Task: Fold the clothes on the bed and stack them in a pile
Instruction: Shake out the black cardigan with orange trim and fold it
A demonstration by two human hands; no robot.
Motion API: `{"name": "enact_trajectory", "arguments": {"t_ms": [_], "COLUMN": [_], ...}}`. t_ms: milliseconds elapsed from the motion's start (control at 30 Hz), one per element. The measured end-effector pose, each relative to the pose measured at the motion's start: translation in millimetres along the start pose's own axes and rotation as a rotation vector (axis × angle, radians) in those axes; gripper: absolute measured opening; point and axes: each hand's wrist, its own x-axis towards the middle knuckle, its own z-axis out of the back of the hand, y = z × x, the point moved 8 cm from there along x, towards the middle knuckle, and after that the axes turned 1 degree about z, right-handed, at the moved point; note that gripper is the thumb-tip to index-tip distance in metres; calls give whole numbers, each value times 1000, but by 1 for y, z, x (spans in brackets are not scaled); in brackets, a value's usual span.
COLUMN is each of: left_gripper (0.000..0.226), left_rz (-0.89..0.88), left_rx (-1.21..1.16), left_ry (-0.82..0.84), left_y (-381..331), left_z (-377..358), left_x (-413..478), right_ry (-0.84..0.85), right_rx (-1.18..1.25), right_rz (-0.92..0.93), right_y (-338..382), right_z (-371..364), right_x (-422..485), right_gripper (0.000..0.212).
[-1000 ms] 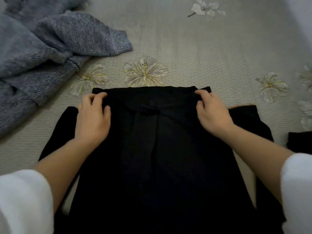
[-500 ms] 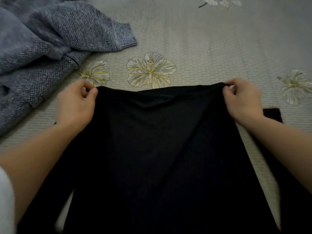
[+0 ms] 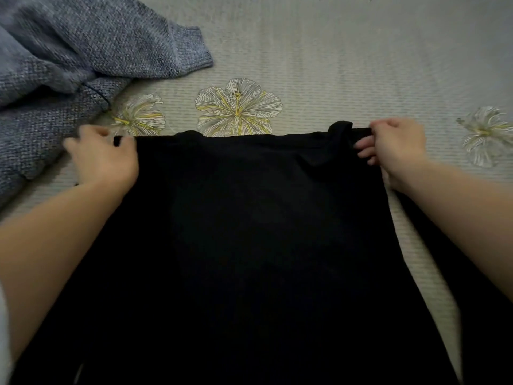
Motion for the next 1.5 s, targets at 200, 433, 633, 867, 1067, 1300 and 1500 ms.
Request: {"name": "enact_trajectory", "arguments": {"t_ms": [200, 433, 633, 867, 1067, 1300, 1500], "left_gripper": [40, 9, 28, 68, 60, 65, 60], "left_rz": [83, 374, 280, -206, -600, -519, -703], "left_rx": [-93, -454, -704, -211, 412, 538, 347], "left_ry": [123, 90, 239, 142, 266, 318, 416], "left_y": [14, 27, 15, -29, -18, -13, 16], "left_z": [-3, 1, -14, -15, -50, -44, -3], "left_x": [5, 24, 34, -4, -55, -72, -201], "right_ry": [142, 23, -141, -82, 147, 198, 381], "right_rx": [-165, 195, 370, 89, -802, -978, -851], "right_rz": [64, -409, -255, 40, 533, 521, 687], "right_y": [1, -19, -10, 0, -6, -14, -25], "right_z": [-7, 16, 23, 14, -33, -28, -19], "right_x": [-1, 13, 22, 8, -49, -68, -209], "right_gripper": [30, 39, 36, 54, 73, 73, 72]}}
